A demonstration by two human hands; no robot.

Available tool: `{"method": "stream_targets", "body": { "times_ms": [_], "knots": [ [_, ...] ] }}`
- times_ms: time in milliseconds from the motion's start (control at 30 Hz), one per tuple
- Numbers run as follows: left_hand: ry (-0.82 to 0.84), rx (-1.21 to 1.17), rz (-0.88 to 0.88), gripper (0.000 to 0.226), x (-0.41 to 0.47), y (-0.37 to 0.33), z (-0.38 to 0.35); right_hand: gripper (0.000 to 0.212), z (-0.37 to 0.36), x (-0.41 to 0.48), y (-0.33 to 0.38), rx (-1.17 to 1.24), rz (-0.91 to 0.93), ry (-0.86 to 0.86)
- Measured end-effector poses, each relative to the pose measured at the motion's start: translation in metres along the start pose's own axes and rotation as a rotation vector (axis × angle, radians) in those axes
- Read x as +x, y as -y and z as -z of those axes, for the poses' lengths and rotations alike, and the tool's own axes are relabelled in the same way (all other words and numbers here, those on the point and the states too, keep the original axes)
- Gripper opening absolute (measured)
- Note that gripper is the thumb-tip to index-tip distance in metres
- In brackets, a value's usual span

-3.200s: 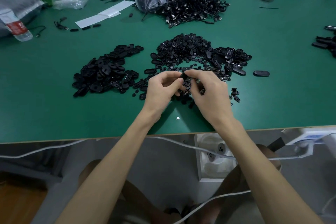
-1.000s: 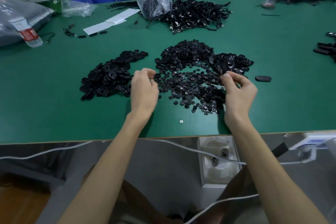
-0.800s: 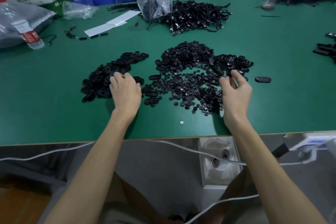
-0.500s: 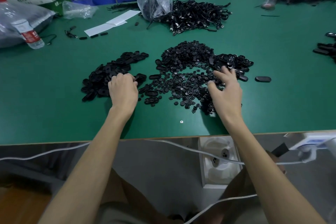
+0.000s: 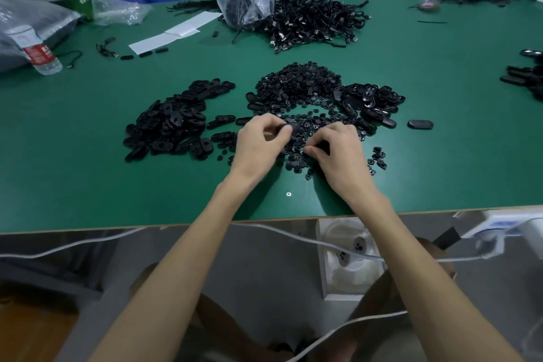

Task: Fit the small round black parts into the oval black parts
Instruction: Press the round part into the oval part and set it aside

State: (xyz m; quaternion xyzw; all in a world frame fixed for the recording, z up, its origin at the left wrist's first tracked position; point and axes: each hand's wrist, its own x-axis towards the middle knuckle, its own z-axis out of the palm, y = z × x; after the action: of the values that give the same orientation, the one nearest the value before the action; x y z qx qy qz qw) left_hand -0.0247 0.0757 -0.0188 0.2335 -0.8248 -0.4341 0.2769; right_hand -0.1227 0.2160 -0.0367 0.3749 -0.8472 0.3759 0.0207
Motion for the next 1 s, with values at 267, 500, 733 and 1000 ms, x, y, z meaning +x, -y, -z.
{"method": "stream_targets", "body": {
  "times_ms": [267, 500, 733, 1000],
  "knots": [
    [0.021, -0.324, 0.026, 0.012, -0.004, 0.007, -0.014, 0.004, 0.004, -0.002, 0.003, 0.236, 0.001, -0.156],
    [0.074, -0.325, -0.073, 0.016, -0.007, 0.011, -0.016, 0.013, 0.012, -0.004, 0.001, 0.659, -0.028, -0.111],
    [0.096, -0.343, -0.105, 0.017, -0.006, 0.012, -0.015, 0.012, 0.015, -0.002, -0.009, 0.967, -0.080, -0.115],
    [0.110, -0.396, -0.080, 0.018, -0.006, 0.015, -0.015, 0.020, 0.013, 0.000, -0.010, 0.969, -0.034, -0.087]
  ]
}}
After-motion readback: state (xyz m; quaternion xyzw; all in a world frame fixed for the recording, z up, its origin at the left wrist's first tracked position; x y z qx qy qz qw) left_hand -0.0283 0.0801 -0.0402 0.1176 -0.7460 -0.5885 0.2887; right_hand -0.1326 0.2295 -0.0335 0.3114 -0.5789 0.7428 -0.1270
